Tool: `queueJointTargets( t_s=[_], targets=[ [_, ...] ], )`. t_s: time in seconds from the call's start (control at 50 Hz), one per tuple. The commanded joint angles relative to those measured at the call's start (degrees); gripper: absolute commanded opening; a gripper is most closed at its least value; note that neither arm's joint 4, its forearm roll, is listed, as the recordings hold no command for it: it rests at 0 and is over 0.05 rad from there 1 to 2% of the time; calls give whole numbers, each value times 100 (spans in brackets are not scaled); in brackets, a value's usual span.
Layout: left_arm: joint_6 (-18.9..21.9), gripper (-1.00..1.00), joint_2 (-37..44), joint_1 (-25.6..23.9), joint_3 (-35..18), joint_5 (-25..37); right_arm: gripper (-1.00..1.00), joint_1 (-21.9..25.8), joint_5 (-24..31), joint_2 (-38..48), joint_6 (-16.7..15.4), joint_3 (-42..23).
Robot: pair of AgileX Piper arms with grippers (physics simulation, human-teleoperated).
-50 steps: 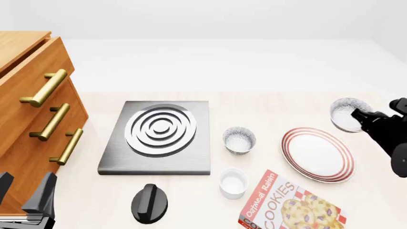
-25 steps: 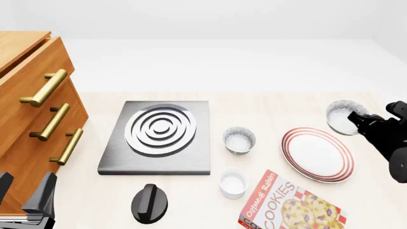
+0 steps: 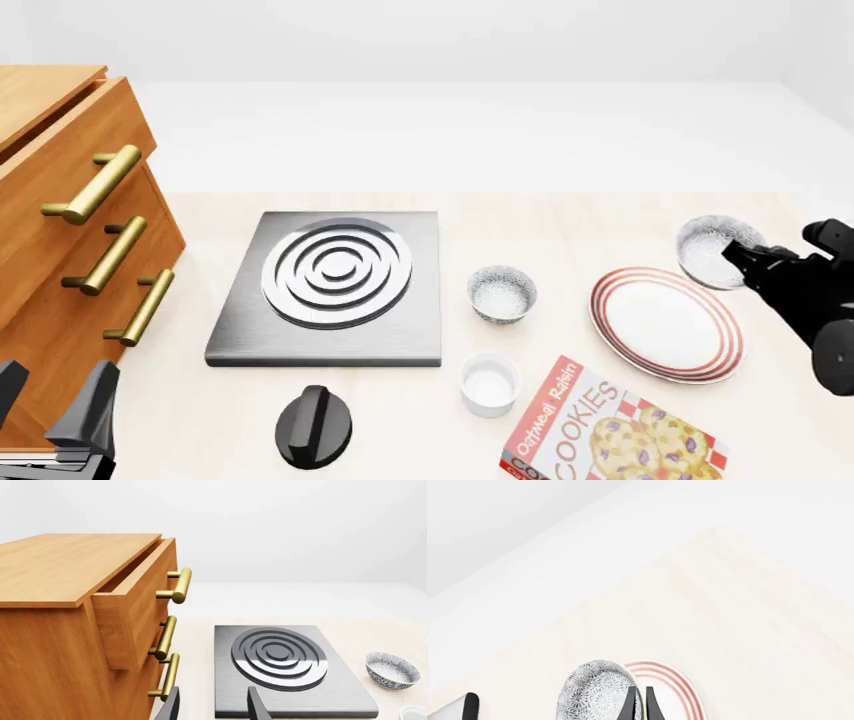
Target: Pick the akita bowl next to the plate and place it on the plate.
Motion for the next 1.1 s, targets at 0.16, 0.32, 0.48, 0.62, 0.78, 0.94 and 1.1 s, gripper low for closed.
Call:
queueJointTargets(
  t_s=[0.16, 0.32, 0.48, 0.62, 0.78, 0.94, 1.1],
  targets=[
    [0, 100, 0, 0, 0, 0, -100, 80, -103, -19, 34, 121],
    [0, 100, 0, 0, 0, 0, -100, 99, -212, 61, 16, 202],
    [0, 100, 0, 0, 0, 0, -100, 126, -247, 60, 9, 269],
    [0, 100, 0, 0, 0, 0, -100, 150, -258, 46, 12, 305],
    [0, 100, 0, 0, 0, 0, -100, 170, -354, 122, -9, 370],
    [0, 100, 0, 0, 0, 0, -100, 218, -429, 190, -21, 428],
    [0, 100, 0, 0, 0, 0, -100, 237, -546, 297, -32, 492]
  ],
)
